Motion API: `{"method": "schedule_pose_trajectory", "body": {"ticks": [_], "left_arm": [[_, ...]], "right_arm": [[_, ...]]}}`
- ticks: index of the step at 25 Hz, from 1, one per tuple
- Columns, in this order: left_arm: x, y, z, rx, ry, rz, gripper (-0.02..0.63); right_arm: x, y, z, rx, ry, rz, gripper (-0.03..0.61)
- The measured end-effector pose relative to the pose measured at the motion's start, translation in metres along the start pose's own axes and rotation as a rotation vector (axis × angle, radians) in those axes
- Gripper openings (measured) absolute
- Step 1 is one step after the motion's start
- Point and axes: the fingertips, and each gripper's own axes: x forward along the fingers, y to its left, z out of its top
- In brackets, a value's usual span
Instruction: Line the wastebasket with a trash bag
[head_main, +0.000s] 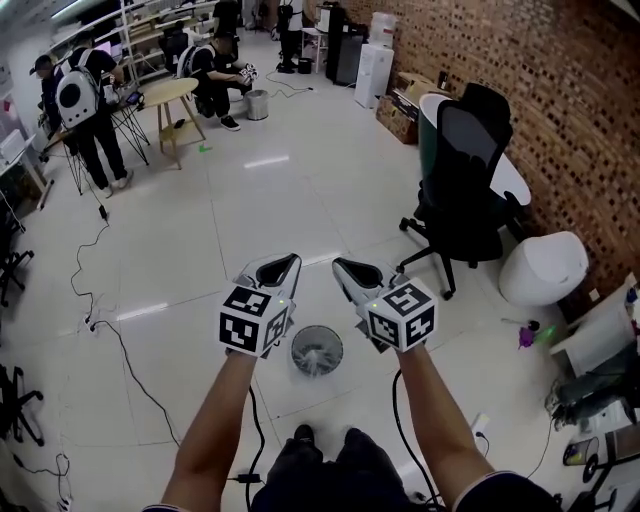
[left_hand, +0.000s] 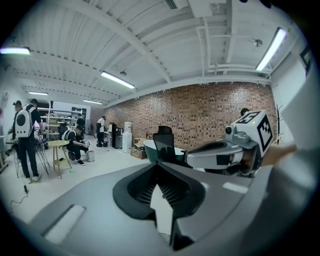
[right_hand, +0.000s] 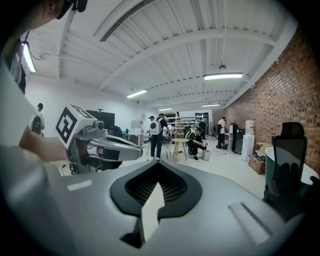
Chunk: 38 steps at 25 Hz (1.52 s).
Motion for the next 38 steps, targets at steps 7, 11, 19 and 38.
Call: {"method": "schedule_pose_trajectory", "body": {"ticks": [7, 11, 19, 38], "left_arm": [[0.000, -0.018, 0.026, 0.007, -0.038, -0.009, 0.011], [-0.003, -0.025, 0.033, 0.011, -0.046, 0.008, 0.011], [-0.001, -0.027, 0.028, 0.007, -0.040, 0.032, 0.011], [0.008, -0.036, 0.026, -0.012, -0.040, 0.042, 0.011]], "right_arm": [[-0.020, -0.003, 0.027, -0.002, -0.042, 0.040, 0.002], [-0.026, 0.000, 0.026, 0.001, -0.042, 0.069, 0.002], [-0.024, -0.001, 0.026, 0.024, -0.055, 0.091, 0.000], [-0.031, -0.013, 0.026, 0.051, -0.071, 0.122, 0.000]]}}
